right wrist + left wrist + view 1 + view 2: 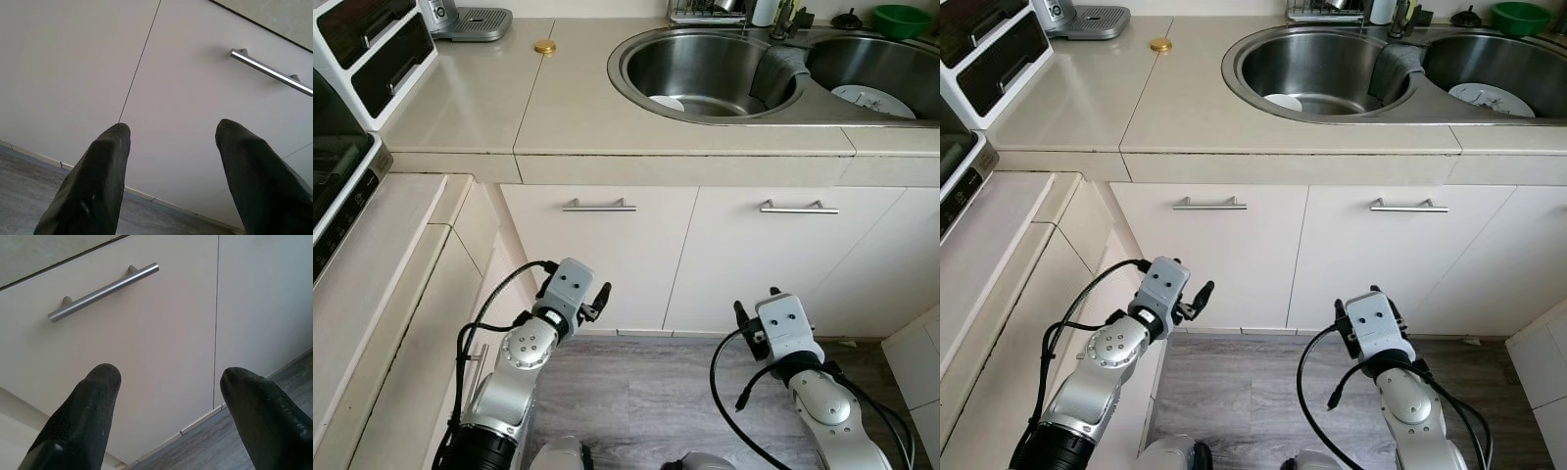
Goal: Kitchen organization
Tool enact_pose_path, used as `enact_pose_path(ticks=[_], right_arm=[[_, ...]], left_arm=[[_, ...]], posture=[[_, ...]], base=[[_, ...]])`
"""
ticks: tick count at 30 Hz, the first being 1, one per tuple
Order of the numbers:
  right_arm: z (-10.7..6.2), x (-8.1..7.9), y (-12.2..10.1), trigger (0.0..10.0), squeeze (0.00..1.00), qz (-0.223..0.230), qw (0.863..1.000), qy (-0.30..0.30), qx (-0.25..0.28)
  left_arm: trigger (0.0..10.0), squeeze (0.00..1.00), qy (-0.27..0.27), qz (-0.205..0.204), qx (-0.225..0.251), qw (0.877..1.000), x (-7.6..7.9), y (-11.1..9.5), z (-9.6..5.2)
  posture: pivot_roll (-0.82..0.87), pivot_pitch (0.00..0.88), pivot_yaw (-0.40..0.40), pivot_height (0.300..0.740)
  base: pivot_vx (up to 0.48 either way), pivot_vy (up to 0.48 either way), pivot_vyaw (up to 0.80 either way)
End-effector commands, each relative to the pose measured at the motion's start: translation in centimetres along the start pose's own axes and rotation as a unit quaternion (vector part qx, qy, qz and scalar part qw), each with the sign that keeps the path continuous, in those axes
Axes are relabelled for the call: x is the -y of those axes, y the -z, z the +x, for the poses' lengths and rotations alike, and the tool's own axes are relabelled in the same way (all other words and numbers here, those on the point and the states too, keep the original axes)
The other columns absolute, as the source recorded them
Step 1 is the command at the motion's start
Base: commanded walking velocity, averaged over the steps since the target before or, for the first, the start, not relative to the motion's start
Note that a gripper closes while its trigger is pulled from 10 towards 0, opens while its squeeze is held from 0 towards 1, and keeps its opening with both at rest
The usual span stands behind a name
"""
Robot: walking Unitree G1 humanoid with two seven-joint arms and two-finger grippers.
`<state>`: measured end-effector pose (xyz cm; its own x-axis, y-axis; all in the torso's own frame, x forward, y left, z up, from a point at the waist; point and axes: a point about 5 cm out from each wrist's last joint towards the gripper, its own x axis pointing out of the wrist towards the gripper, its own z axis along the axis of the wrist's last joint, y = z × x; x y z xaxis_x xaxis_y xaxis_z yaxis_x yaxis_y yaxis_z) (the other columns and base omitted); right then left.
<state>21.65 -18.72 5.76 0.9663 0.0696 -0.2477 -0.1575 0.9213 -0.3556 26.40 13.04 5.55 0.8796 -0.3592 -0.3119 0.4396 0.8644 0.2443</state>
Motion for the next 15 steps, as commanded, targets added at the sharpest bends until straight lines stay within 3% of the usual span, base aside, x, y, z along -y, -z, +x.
enact_pose_path(ticks=[1,15], right_arm=[[0.26,0.09,-0.28,10.0,0.0,0.018,1.0,-0.01,0.011],[0.28,-0.13,-0.32,10.0,0.0,0.022,1.0,-0.016,0.012]], left_arm=[[10.0,0.0,0.012,-0.015,0.006,1.0,0.03,-0.3,0.24],[10.0,0.0,0.015,-0.017,0.006,1.0,-0.05,-0.2,0.17]], posture=[[0.03,0.0,-0.025,0.74],[0.04,0.0,-0.023,0.74]], base=[[0.0,0.0,0.0],[0.0,0.0,0.0]])
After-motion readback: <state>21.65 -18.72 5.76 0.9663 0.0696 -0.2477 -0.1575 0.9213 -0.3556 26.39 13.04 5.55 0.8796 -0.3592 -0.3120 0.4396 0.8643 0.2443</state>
